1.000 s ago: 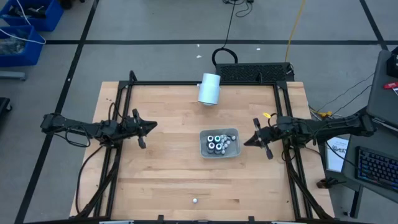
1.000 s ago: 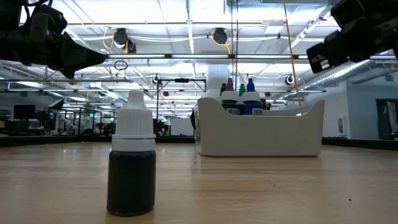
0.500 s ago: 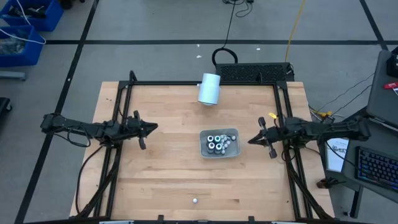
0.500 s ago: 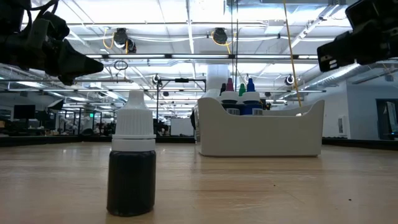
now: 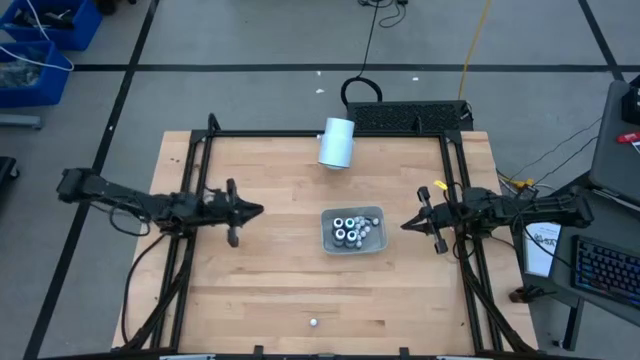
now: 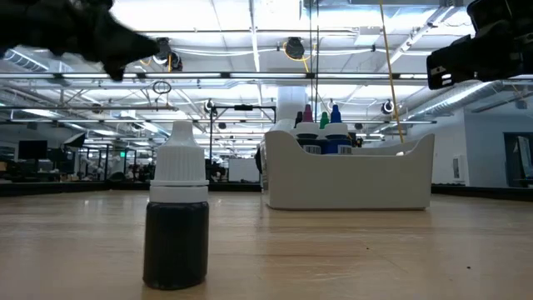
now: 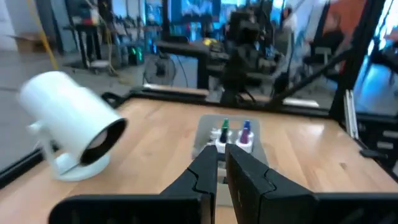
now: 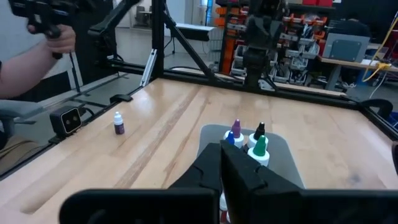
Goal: Pick & Place food coloring
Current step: Put the small violet food coloring bottle into the gray bin
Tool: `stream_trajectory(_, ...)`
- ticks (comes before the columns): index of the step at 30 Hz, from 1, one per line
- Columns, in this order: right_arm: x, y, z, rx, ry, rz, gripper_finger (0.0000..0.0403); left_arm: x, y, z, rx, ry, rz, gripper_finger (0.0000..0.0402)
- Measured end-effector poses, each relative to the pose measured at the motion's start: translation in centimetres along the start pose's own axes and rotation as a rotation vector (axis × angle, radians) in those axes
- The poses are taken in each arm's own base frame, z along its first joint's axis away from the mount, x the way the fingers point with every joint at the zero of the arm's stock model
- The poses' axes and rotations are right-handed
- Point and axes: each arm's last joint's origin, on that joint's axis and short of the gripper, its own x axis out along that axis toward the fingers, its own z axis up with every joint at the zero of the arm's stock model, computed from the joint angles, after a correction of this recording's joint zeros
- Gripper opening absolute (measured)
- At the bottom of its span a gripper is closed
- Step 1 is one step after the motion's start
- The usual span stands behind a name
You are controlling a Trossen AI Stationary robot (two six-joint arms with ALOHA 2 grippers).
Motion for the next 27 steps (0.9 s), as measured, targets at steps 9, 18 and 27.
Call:
stream_trajectory(9,0.0,0.0,0.0,0.000,0.001,0.000,0.0000,11.0,-8.6,2.2,0.197,0.519,-0.114,0.0035)
stream_trajectory(18,0.0,0.0,0.0,0.002,-0.001,0.010,0.0000,18.6,-18.6,2.0,0.162,0.838,-0.146,0.0041)
stream_trajectory(27,0.0,0.2,0.1,-0.016,-0.015,0.054,0.0000,20.7,-24.7,1.1,0.058,0.983,-0.211,0.0147)
